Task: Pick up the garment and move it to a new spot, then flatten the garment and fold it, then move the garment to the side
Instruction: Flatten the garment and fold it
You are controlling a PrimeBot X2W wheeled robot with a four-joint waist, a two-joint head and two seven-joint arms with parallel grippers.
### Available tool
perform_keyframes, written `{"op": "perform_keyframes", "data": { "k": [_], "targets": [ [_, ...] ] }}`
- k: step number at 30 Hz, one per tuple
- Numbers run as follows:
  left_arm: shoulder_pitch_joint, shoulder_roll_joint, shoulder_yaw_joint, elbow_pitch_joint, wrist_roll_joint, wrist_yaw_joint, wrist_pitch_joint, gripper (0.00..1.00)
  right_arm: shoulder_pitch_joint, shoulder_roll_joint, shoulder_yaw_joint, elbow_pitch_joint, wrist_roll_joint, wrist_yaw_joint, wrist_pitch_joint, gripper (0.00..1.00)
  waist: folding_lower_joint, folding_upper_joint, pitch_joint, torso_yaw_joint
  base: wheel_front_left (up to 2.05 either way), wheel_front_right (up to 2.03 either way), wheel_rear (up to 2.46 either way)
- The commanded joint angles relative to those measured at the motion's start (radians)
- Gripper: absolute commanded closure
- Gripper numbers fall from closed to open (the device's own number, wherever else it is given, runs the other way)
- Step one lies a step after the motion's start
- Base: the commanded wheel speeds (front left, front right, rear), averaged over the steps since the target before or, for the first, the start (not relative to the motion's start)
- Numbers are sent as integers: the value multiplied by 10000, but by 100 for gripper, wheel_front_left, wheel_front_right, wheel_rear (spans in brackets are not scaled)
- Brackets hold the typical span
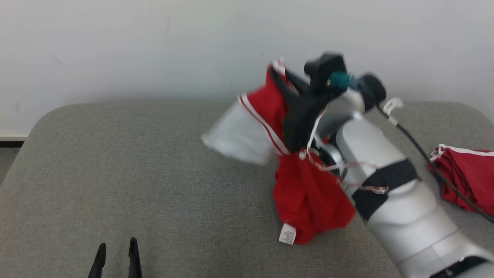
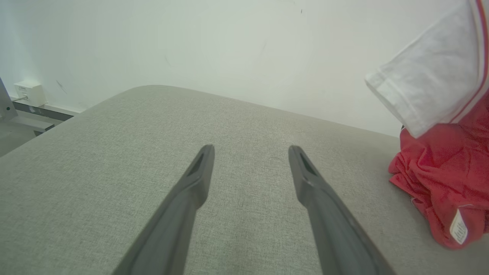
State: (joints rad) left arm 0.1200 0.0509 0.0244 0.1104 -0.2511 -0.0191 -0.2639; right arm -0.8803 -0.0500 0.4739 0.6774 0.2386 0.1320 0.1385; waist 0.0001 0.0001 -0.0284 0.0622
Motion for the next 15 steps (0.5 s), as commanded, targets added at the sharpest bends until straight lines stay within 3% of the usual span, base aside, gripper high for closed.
{"op": "perform_keyframes", "data": {
  "k": [1, 7, 15],
  "targets": [
    [-156, -5, -32, -27, -52, -47, -4, 0, -487, -11, 21, -77, 354, -29, -343, 100, -1, -1, 33, 39, 0, 0, 0],
    [-184, -5, -124, 6, -39, -26, -4, 0, -2221, -9, -356, 153, 1021, -29, -2497, 100, -1, -1, 62, 125, 0, 0, 0],
    [18, -4, -24, -54, -122, 16, -4, 0, -1111, -291, -1403, 2332, 49, -30, -2979, 100, -1, -1, 149, -216, 0, 0, 0]
  ]
}}
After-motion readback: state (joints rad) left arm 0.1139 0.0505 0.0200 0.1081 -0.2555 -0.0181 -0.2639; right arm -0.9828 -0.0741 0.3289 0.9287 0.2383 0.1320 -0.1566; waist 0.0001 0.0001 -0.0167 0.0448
